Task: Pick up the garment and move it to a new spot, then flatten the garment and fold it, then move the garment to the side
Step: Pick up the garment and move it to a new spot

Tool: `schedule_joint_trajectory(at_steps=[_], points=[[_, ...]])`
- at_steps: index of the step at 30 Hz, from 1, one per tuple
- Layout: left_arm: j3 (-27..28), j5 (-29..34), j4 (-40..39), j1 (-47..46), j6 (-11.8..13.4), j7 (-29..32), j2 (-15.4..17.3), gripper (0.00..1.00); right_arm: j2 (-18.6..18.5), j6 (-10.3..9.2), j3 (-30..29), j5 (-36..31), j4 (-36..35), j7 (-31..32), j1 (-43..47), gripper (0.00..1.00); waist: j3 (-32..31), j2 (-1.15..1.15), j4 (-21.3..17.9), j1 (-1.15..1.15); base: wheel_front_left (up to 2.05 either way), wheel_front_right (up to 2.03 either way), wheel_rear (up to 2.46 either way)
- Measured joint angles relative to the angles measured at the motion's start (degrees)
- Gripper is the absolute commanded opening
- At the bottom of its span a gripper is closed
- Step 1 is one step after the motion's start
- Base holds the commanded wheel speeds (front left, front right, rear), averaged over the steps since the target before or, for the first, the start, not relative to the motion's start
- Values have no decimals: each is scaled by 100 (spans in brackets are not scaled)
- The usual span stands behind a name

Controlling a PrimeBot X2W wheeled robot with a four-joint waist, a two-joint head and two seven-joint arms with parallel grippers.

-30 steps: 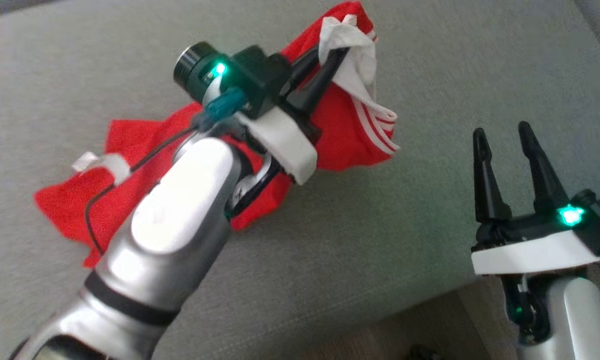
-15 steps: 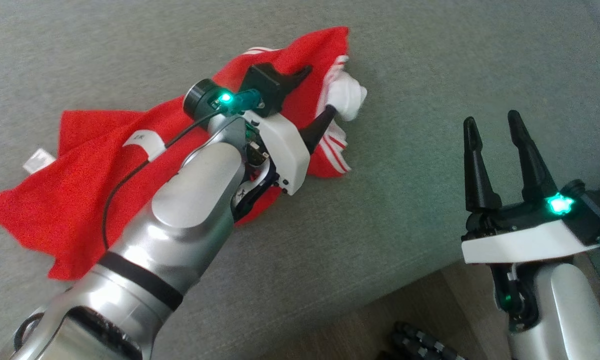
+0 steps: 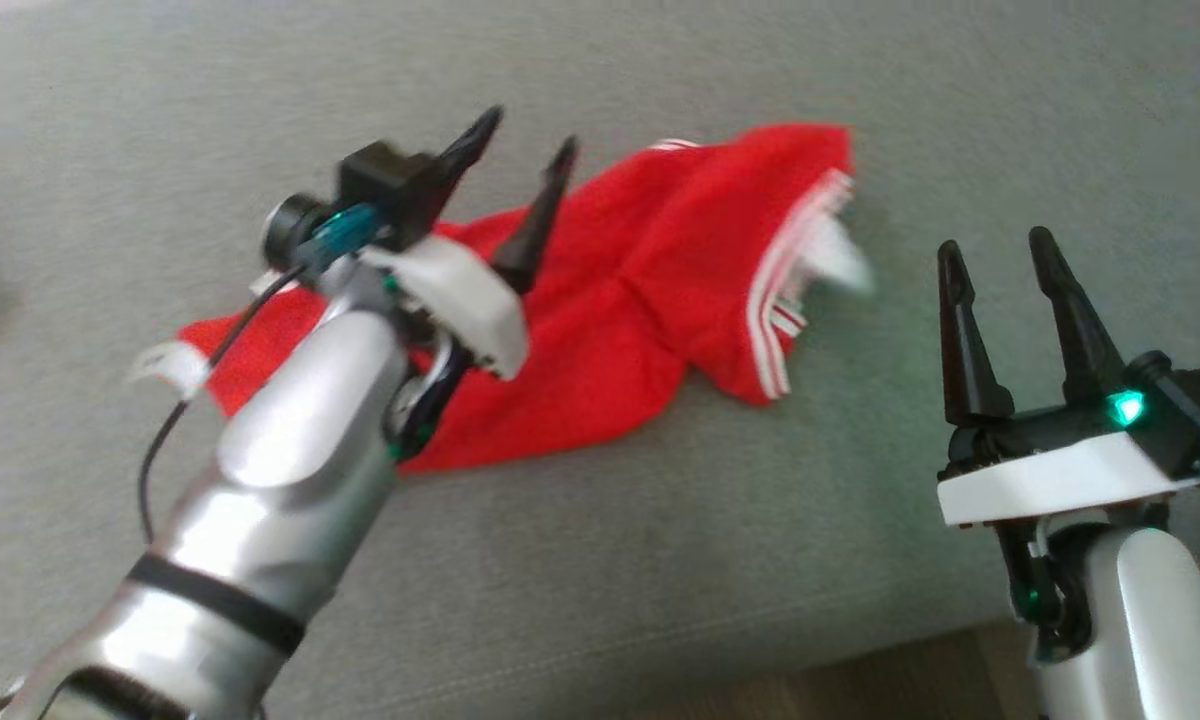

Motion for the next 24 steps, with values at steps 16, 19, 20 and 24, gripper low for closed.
schedule_joint_trajectory(at_steps=[16,19,20,24], points=[[1343,-49,-1578,2197,854,-3,1109,100,1,0,-175,-181,-19,360,481,100,-876,0,971,0,0,0,0],[1563,-100,-1836,2658,938,-2,1306,100,1,0,-179,-219,33,412,509,100,-1021,0,1061,0,0,0,0],[1619,-119,-1945,2802,972,-2,1369,100,1,0,-183,-219,43,425,529,100,-1061,0,1084,0,0,0,0],[1764,-132,-2372,3322,1065,-2,1550,100,1,0,-220,-221,144,458,641,100,-1200,0,1146,0,0,0,0]])
